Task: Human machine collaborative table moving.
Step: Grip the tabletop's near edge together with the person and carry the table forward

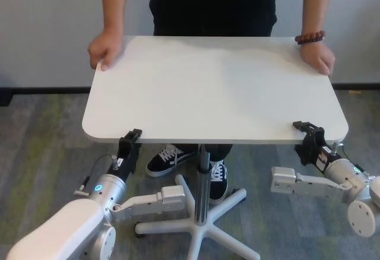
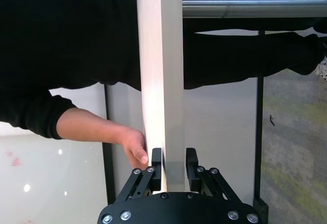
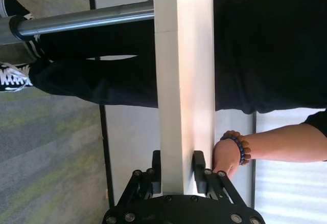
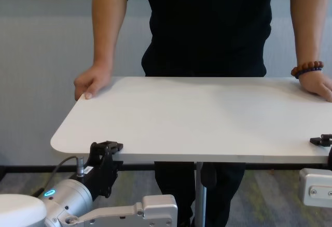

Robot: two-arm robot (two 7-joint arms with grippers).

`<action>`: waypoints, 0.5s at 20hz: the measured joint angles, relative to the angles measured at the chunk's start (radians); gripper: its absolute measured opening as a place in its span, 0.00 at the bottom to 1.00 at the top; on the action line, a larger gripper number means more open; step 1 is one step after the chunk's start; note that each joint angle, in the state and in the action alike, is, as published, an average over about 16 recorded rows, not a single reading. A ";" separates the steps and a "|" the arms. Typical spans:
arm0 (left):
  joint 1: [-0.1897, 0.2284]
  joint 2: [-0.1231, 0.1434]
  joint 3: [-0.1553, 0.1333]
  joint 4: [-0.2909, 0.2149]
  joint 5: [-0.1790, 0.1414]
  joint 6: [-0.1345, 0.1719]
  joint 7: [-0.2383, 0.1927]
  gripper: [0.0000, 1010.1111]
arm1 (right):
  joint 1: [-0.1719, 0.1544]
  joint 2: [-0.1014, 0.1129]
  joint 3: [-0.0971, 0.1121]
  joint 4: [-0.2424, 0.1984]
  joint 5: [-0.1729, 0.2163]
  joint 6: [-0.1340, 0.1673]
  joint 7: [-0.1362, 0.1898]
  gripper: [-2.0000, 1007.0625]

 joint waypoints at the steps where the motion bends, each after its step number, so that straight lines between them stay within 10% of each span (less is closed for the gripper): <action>1: 0.000 0.000 0.000 0.000 0.000 0.000 0.000 0.36 | 0.000 0.000 0.000 0.000 0.000 0.000 0.000 0.37; 10: 0.000 0.000 0.000 0.000 0.001 0.001 0.000 0.57 | -0.001 0.000 0.000 0.000 0.000 -0.001 0.004 0.62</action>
